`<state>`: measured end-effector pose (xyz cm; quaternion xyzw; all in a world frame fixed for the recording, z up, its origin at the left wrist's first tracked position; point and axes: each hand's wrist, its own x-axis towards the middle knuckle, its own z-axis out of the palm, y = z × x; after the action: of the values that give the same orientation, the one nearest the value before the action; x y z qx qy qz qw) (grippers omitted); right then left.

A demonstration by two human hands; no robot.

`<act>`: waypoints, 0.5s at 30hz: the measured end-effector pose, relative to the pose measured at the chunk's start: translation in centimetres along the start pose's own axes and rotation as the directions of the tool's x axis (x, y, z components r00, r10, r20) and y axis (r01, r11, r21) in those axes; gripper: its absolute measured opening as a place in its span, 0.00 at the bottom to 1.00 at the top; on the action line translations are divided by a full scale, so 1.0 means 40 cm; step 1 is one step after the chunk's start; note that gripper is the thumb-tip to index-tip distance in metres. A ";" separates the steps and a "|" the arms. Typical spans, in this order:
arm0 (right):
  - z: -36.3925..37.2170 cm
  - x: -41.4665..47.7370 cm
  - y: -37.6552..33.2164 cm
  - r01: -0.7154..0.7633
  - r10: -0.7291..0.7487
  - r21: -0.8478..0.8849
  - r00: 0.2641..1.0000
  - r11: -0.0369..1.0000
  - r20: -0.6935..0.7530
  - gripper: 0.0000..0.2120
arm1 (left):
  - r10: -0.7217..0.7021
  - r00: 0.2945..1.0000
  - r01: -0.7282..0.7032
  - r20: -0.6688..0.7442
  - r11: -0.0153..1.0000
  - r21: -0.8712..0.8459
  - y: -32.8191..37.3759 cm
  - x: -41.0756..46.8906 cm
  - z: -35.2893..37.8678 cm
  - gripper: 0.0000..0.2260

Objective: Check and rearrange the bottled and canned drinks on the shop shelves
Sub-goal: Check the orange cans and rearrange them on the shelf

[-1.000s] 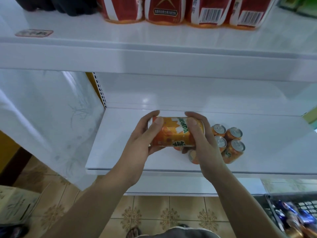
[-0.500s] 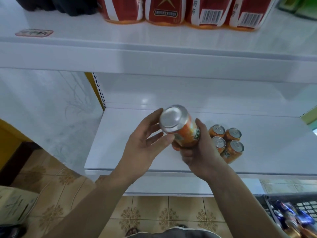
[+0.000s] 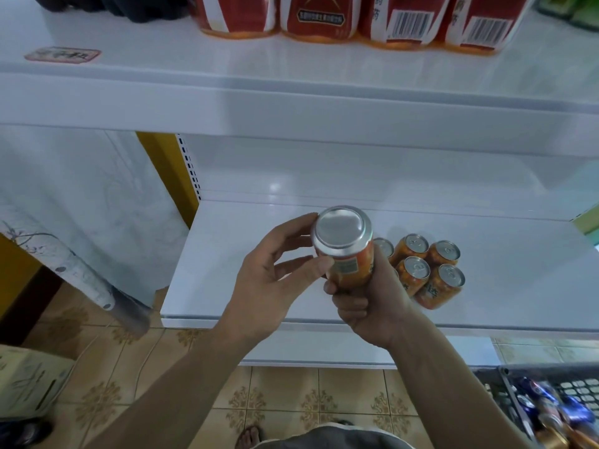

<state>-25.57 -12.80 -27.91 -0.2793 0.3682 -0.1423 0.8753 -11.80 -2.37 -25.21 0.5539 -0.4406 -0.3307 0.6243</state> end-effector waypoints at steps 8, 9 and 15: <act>0.037 -0.001 0.000 0.209 -0.209 0.128 0.978 0.970 -0.011 0.28 | 0.096 0.994 -0.086 0.056 0.984 -0.157 0.006 -0.018 0.013 0.25; 0.044 -0.007 -0.003 0.232 -0.234 0.145 0.972 0.962 0.002 0.27 | 0.121 0.990 -0.108 0.068 0.980 -0.168 0.008 -0.022 0.015 0.24; 0.064 -0.025 0.008 0.264 -0.286 0.209 0.955 0.942 0.080 0.34 | 0.201 0.976 -0.183 0.081 0.964 -0.193 0.013 -0.041 0.020 0.22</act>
<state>-24.40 -11.11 -26.09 -0.2477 0.2613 -0.2832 0.8889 -13.23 -1.12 -24.99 0.4313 -0.4903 -0.3351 0.6792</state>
